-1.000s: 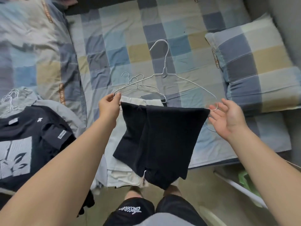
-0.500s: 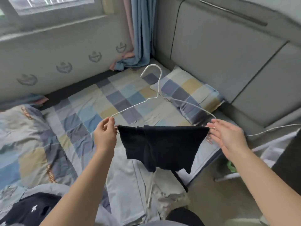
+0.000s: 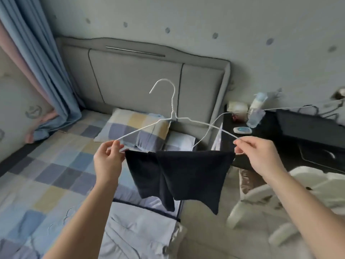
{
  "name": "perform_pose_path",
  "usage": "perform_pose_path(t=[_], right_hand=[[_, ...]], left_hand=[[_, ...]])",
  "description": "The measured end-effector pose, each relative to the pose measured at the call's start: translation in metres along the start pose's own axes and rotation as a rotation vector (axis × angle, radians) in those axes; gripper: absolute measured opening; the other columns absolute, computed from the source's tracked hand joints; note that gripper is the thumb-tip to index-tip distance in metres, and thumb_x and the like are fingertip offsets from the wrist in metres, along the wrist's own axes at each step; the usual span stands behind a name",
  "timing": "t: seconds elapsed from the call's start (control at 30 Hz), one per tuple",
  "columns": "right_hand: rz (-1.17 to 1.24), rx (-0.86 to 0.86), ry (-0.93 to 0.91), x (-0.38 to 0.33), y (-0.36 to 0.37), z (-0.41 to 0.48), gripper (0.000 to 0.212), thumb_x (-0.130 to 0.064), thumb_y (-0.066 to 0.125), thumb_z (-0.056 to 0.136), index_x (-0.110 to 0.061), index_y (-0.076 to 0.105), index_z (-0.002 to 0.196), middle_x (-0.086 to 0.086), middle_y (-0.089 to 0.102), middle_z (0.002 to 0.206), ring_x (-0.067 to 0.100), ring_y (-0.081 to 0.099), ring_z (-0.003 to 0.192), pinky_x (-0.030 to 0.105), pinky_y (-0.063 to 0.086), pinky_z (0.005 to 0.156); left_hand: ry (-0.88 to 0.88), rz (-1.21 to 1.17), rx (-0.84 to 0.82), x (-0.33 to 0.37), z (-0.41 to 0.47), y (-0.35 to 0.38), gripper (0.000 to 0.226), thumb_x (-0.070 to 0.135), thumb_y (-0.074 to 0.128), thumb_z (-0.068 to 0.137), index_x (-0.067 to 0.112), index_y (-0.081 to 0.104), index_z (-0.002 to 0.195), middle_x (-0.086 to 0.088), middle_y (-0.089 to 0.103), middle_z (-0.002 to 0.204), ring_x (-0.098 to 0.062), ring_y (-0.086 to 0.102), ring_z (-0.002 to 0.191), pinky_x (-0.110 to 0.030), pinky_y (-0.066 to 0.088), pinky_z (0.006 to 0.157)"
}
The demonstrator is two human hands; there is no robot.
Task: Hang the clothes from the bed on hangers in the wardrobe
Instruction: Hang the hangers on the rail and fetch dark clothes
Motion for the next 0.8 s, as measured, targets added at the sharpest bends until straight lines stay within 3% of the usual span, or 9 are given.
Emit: perform_pose_path(t=[0.07,0.2,0.33,0.43,0.53,0.6,0.7,0.8], right_hand=[[-0.103,0.013,-0.034,-0.003,-0.043,-0.014,0.014,-0.019,0.065,0.092,-0.019,0.074,0.082,0.001,0.069,0.068,0.003,0.06,0.057,0.012,0.047,0.06],[-0.256,-0.032,-0.019,0.01,-0.12,-0.043,0.015,-0.026,0.066,0.091,-0.028,0.072,0.078,-0.004,0.064,0.061,0.011,0.051,0.049,0.031,0.046,0.057],[-0.257,-0.053,0.007,0.028,-0.194,-0.075,0.016,-0.02,0.064,0.092,-0.032,0.066,0.102,0.002,0.066,0.067,0.006,0.049,0.045,0.026,0.043,0.046],[-0.181,-0.07,0.08,0.053,-0.249,-0.105,0.025,-0.019,0.062,0.092,-0.033,0.06,0.112,0.007,0.068,0.074,0.007,0.048,0.046,0.026,0.041,0.045],[-0.01,-0.063,0.161,0.091,-0.308,-0.138,0.024,-0.016,0.055,0.097,-0.025,0.059,0.119,0.011,0.065,0.071,0.019,0.045,0.048,0.03,0.039,0.044],[0.172,-0.046,0.235,0.12,-0.349,-0.162,0.026,-0.026,0.046,0.099,-0.021,0.059,0.122,0.013,0.064,0.071,0.024,0.05,0.052,0.029,0.041,0.044],[0.43,-0.031,0.328,0.162,-0.404,-0.204,0.054,-0.05,0.041,0.088,-0.019,0.056,0.13,0.023,0.064,0.081,0.034,0.064,0.076,0.041,0.053,0.066],[0.61,-0.001,0.359,0.201,-0.452,-0.243,0.077,-0.074,0.037,0.085,-0.021,0.051,0.138,0.032,0.065,0.097,0.042,0.063,0.109,0.056,0.043,0.1]], left_hand=[[0.006,0.011,-0.107,0.003,-0.018,0.046,0.016,0.025,0.057,0.102,0.014,0.066,0.096,-0.007,0.074,0.095,-0.026,0.07,0.081,-0.039,0.059,0.081],[0.01,0.038,-0.314,-0.001,-0.07,0.141,0.016,0.022,0.057,0.102,0.01,0.065,0.094,-0.009,0.074,0.09,-0.029,0.064,0.071,-0.046,0.056,0.076],[0.004,0.094,-0.548,-0.012,-0.156,0.244,0.016,0.021,0.056,0.102,0.011,0.064,0.093,-0.007,0.075,0.09,-0.032,0.071,0.078,-0.043,0.056,0.077],[0.007,0.146,-0.725,-0.025,-0.237,0.314,0.015,0.021,0.054,0.102,0.013,0.062,0.093,-0.011,0.074,0.095,-0.038,0.071,0.088,-0.048,0.057,0.082],[0.018,0.227,-0.88,-0.042,-0.317,0.373,0.013,0.025,0.055,0.101,0.019,0.062,0.093,-0.002,0.076,0.093,-0.03,0.072,0.085,-0.048,0.059,0.081],[0.002,0.229,-0.95,-0.05,-0.367,0.405,0.011,0.024,0.056,0.101,0.019,0.064,0.094,0.0,0.076,0.091,-0.03,0.072,0.086,-0.047,0.059,0.083],[-0.034,0.256,-1.061,-0.063,-0.438,0.449,0.013,0.024,0.055,0.102,0.016,0.064,0.101,-0.006,0.075,0.096,-0.023,0.068,0.078,-0.039,0.055,0.076],[0.002,0.328,-1.213,-0.072,-0.506,0.491,0.018,0.031,0.055,0.102,0.025,0.062,0.116,-0.003,0.067,0.115,-0.014,0.064,0.087,-0.034,0.054,0.077]])
Point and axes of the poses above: each hand's wrist, its own z-axis towards the middle knuckle, its own y-axis out of the palm, x = y × z, the point moved 7 cm from there along z, towards the middle knuckle
